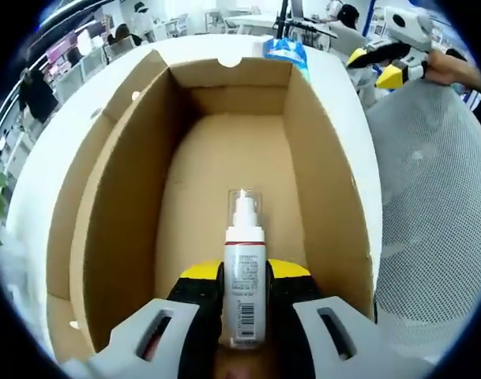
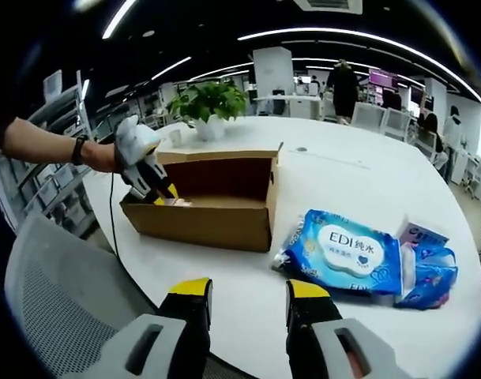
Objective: Operate the shoe box by opening the lid, removing the specified soft item, and placing it in the target area until the item is outside and the box remains undamaged.
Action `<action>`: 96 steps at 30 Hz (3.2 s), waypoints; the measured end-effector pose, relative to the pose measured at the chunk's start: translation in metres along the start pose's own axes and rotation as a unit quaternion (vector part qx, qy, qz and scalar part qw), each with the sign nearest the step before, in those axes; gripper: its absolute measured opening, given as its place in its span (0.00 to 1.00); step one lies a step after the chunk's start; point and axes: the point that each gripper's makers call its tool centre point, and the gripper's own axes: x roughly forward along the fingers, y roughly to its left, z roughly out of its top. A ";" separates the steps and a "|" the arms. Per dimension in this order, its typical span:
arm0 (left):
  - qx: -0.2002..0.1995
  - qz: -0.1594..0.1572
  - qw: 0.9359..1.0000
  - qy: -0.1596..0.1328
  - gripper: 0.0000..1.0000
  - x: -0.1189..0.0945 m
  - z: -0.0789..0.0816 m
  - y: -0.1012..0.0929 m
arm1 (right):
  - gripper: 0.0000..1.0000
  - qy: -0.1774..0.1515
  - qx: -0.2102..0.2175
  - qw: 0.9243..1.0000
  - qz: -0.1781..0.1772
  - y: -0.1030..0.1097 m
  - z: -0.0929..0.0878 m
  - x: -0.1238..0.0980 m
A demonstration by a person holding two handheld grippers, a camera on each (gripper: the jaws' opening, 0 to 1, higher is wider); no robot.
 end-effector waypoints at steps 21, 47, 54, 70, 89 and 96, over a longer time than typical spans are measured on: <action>0.066 0.017 0.993 -0.097 0.19 -0.036 0.075 -0.033 | 0.34 -0.038 -0.052 0.995 0.071 0.029 0.028 0.007; 0.177 -0.039 0.977 -0.116 0.19 -0.039 0.119 -0.107 | 0.34 -0.064 -0.208 0.952 0.214 0.064 0.056 0.000; 0.191 -0.055 0.972 -0.123 0.19 -0.039 0.131 -0.123 | 0.29 -0.065 -0.221 0.943 0.238 0.072 0.054 -0.004; 0.206 -0.099 0.966 -0.124 0.20 -0.036 0.135 -0.142 | 0.17 -0.053 -0.245 0.924 0.288 0.087 0.042 -0.015; 0.179 -0.113 0.967 -0.140 0.24 -0.037 0.138 -0.145 | 0.15 -0.058 -0.209 0.929 0.300 0.088 0.045 -0.021; 0.152 -0.104 0.971 -0.155 0.31 -0.041 0.137 -0.142 | 0.15 -0.055 -0.202 0.934 0.289 0.076 0.044 -0.022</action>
